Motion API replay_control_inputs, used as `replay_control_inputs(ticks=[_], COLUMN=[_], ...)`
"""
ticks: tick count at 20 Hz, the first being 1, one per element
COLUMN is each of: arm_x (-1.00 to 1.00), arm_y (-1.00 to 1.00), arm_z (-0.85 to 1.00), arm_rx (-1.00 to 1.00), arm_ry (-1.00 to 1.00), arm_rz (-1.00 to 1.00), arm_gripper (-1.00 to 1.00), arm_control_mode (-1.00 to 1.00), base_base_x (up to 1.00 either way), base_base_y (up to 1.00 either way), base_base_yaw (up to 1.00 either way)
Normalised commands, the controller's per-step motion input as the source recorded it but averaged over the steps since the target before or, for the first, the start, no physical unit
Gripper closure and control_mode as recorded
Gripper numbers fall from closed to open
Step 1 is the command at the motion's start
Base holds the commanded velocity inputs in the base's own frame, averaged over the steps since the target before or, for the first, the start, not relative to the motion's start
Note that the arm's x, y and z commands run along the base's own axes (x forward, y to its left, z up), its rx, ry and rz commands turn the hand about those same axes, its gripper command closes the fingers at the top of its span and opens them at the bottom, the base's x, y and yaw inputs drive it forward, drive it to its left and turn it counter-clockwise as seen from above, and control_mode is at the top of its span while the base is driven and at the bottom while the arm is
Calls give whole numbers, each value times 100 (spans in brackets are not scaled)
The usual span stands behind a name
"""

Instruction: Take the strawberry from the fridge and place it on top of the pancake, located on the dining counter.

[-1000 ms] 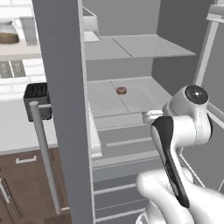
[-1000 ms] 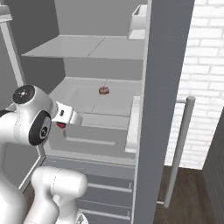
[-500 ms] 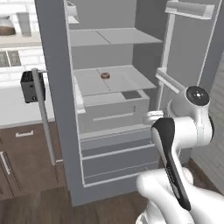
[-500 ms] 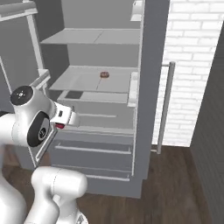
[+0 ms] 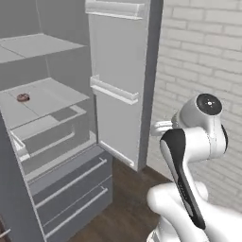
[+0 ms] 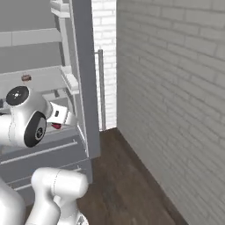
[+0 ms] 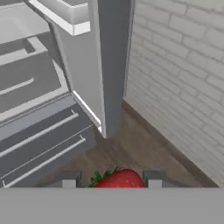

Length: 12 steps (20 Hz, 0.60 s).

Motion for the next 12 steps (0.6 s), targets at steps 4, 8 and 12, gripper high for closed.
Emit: replay_control_inputs(ticks=[4,8,12], arm_x=[0,0,0], arm_y=[0,0,0], arm_z=[0,0,0], arm_rx=[0,0,0], arm_ry=[0,0,0], arm_rz=[0,0,0], arm_gripper=[100,100,100], arm_control_mode=[100,100,100], base_base_x=[0,0,0], base_base_y=[-31,-52,-41], base_base_yaw=[-88,-87,-91])
